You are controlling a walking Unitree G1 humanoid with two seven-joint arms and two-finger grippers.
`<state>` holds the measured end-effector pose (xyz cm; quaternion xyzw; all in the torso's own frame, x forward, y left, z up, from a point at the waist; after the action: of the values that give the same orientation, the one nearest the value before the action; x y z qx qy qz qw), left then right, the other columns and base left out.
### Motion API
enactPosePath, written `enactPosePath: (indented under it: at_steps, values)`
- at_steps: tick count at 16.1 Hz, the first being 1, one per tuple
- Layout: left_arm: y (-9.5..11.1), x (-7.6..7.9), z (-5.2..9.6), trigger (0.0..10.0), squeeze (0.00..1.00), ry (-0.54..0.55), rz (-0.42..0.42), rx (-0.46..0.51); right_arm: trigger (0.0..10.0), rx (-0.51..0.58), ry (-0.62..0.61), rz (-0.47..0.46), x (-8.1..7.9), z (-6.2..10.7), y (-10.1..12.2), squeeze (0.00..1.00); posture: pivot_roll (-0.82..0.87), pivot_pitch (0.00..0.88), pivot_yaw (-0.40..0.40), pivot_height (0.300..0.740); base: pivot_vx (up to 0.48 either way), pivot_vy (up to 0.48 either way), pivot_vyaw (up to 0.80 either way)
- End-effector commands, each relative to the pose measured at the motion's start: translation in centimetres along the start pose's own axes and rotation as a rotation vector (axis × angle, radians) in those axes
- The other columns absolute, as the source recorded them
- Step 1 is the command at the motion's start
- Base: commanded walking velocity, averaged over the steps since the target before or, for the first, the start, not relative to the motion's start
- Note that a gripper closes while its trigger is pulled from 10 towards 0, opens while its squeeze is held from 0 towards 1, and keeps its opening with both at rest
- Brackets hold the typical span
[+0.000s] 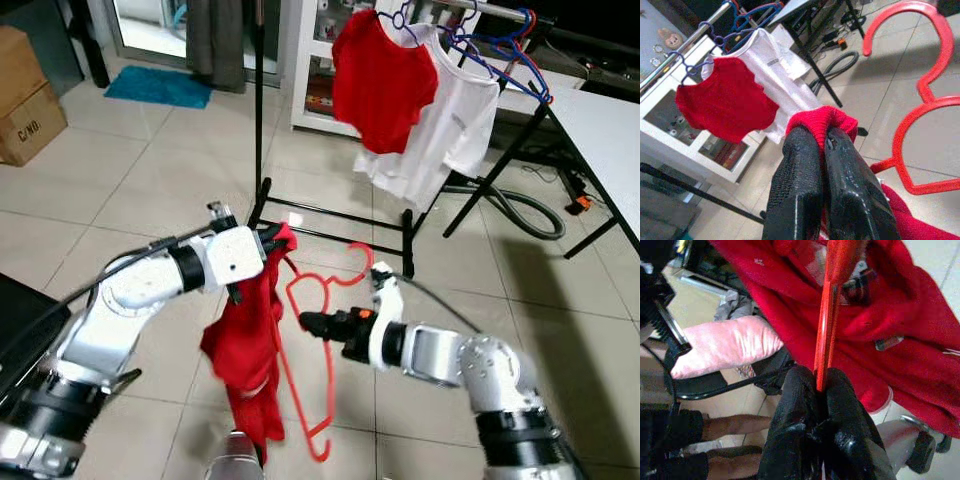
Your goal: Hang hanger
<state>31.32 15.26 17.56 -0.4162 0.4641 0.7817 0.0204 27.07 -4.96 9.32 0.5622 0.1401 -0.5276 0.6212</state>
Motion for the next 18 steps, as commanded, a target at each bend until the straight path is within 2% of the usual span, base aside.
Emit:
enactPosePath:
  at_steps: [1,4,5,7,9,10,13,16,18]
  values:
    - [1.4,-0.8,0.0,10.0,0.0,-0.018,-0.031,0.065,10.0,-0.01,0.018,0.029,-0.4,0.0,0.2,0.0,0.28,0.084,-0.117,0.74,0.0,0.0,0.0]
    - [2.2,-0.6,-0.6,10.0,0.0,-0.081,-0.073,0.099,10.0,-0.105,0.025,0.086,-0.6,-0.5,-1.1,0.0,0.28,0.086,-0.119,0.74,0.0,0.0,0.0]
    - [2.3,-0.8,-0.8,10.0,0.0,-0.076,-0.077,0.102,10.0,-0.123,0.017,0.101,-0.6,-0.7,-1.3,0.0,0.28,0.088,-0.118,0.74,0.0,0.0,0.0]
    - [3.2,-2.3,-0.8,10.0,0.0,-0.019,-0.107,0.129,10.0,-0.171,-0.049,0.142,0.3,-0.8,-2.4,0.0,0.28,0.092,-0.119,0.74,0.0,0.0,0.0]
    - [3.6,-2.6,-0.7,10.0,0.0,-0.011,-0.123,0.145,10.0,-0.161,-0.073,0.123,0.7,-0.8,-2.4,0.0,0.28,0.093,-0.12,0.74,0.0,0.0,0.0]
    - [4.5,-2.5,-0.6,10.0,0.0,-0.027,-0.133,0.181,10.0,-0.119,-0.091,0.079,0.8,-1.1,-2.1,0.0,0.29,0.095,-0.121,0.74,0.0,0.0,0.0]
    - [5.9,-0.2,-1.1,10.0,0.0,-0.125,-0.122,0.246,10.0,0.014,-0.101,-0.076,0.7,-1.9,-0.6,0.0,0.29,0.095,-0.123,0.74,0.0,0.0,0.0]
    - [6.5,2.1,-1.4,10.0,0.0,-0.169,-0.105,0.279,10.0,0.166,-0.14,-0.304,1.7,-2.2,1.0,0.0,0.29,0.096,-0.125,0.74,0.0,0.0,0.0]
    - [6.3,2.7,-1.3,10.0,0.0,-0.171,-0.092,0.271,10.0,0.265,-0.168,-0.354,2.2,-2.1,2.2,0.0,0.29,0.096,-0.126,0.74,0.0,0.0,0.0]
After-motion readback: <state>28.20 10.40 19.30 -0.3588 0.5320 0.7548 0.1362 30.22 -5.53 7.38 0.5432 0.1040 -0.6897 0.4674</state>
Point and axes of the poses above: a point about 5 cm out from each wrist's last joint towards the gripper, its own z axis pointing back from the gripper into the wrist, its own y axis along the axis of the wrist's last joint, x = y × z, the point moved 2 cm from there along -z, pointing out of the wrist towards the gripper, and after that the axes turned 4 degrees about z, right-handed, at the moved point
